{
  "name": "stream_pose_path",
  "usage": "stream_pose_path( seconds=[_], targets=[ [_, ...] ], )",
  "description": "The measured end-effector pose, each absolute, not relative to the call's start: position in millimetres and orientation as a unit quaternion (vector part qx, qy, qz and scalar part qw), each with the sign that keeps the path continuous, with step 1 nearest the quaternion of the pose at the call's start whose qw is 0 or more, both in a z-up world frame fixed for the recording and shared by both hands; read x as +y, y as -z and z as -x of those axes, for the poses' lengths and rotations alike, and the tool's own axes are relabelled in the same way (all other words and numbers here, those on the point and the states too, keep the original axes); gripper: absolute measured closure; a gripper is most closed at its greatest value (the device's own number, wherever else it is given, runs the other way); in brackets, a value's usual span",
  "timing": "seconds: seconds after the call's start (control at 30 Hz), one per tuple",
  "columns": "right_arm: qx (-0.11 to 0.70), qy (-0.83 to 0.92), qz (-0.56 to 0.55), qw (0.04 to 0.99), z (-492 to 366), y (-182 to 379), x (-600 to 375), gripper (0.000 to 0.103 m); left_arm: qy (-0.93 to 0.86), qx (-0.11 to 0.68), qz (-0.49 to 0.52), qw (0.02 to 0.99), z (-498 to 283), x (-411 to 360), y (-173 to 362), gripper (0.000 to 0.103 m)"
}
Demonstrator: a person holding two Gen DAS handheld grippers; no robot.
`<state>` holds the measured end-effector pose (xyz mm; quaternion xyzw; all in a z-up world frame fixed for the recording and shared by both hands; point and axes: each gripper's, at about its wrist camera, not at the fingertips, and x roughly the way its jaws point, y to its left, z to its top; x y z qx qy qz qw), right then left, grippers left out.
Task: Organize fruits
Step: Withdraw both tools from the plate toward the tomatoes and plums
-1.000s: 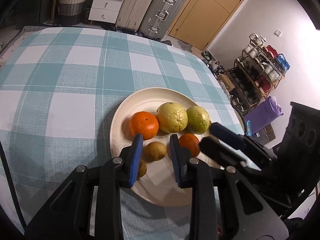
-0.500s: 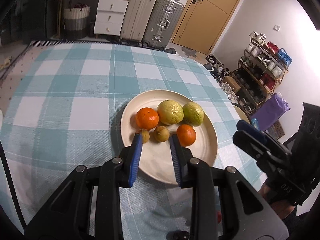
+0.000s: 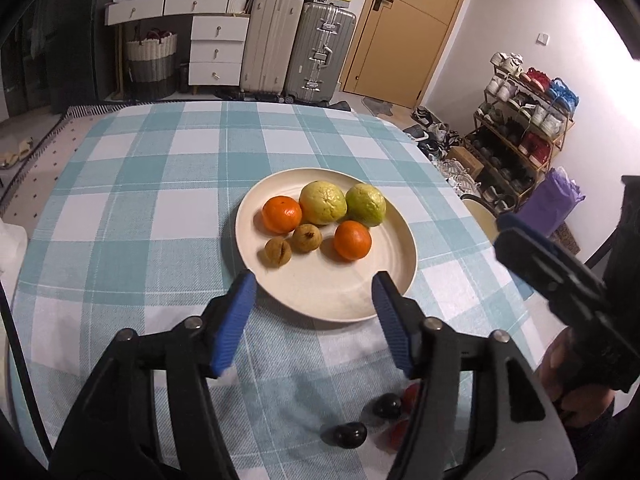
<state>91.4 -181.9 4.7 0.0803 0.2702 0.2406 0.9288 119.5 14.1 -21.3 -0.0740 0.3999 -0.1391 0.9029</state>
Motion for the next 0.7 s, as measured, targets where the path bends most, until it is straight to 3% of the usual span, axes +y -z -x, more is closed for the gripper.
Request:
stream_pose_path(
  seconds=[0.1, 0.17, 0.37, 0.57, 0.7],
  targets=[
    [0.26, -0.243, -0.078, 0.931, -81, -9, -182, 0.029, 0.135, 0.4, 0.069, 0.904, -114, 13, 20, 0.043],
    [0.253, -0.244, -0.079, 0.933, -75, -11, -182, 0.02, 0.12, 0.395, 0.062, 0.909, -109, 13, 18, 0.038],
    [0.246, -0.244, -0.093, 0.933, -62, -14, -185, 0.009, 0.115, 0.372, 0.06, 0.919, -96, 16, 10, 0.022],
    [0.245, -0.241, -0.102, 0.933, -54, -14, -187, 0.005, 0.112, 0.372, 0.053, 0.92, -88, 15, 9, 0.018],
    [0.243, -0.241, -0.101, 0.934, -51, -14, -188, 0.004, 0.106, 0.365, 0.048, 0.924, -82, 15, 9, 0.009]
  ],
)
